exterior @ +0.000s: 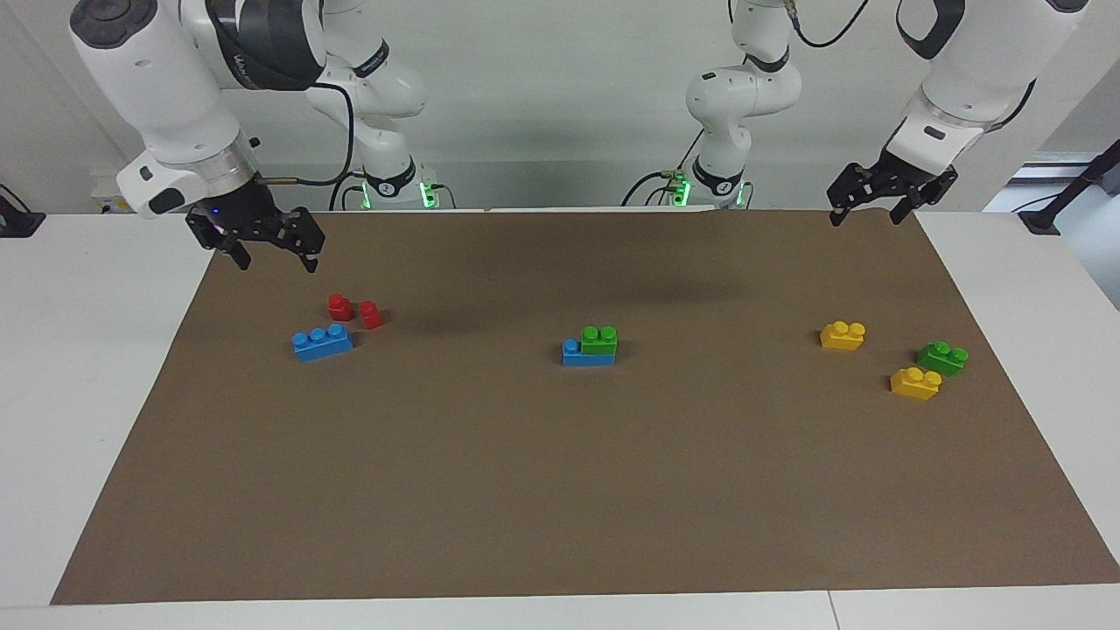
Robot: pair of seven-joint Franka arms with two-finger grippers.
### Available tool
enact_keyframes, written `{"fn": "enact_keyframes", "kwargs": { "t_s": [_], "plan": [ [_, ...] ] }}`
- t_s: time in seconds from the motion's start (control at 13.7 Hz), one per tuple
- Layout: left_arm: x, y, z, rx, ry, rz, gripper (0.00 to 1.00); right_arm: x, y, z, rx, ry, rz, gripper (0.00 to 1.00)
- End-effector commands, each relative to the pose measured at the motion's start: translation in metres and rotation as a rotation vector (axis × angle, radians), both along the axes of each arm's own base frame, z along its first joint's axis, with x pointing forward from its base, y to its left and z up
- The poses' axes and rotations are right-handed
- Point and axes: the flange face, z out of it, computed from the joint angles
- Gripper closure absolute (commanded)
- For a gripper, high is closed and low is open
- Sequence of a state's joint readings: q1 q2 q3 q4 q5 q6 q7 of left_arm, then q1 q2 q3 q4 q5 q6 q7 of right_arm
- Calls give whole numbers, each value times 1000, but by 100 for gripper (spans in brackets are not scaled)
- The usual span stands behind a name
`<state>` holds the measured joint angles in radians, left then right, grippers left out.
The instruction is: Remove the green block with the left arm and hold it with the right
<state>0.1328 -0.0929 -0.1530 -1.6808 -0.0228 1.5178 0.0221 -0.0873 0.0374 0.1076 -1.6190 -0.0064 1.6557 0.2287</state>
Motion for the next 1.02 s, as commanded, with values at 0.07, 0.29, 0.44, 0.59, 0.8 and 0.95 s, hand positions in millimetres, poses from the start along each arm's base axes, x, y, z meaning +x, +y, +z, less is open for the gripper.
{"fn": "enact_keyframes", "kwargs": {
  "t_s": [0.07, 0.29, 0.44, 0.59, 0.8, 0.95],
  "plan": [
    [1, -4, 3, 0, -4, -7, 0, -6, 60, -15, 12, -44, -349, 4],
    [-1, -6, 2, 1, 8, -10, 0, -1, 107, -55, 122, 29, -685, 5],
    [-5, -24, -8, 8, 22, 16, 0, 3, 128, -78, 216, 105, -861, 5],
    [-10, -45, -12, 23, 5, 148, 0, 8, 143, -97, 340, 211, -1066, 5],
    [-24, -96, -31, 30, -56, 414, 0, 9, 169, -137, 394, 299, -1194, 6],
    [-32, -129, -41, 11, -74, 637, 0, 7, 195, -161, 413, 346, -1222, 7]
  ]
}}
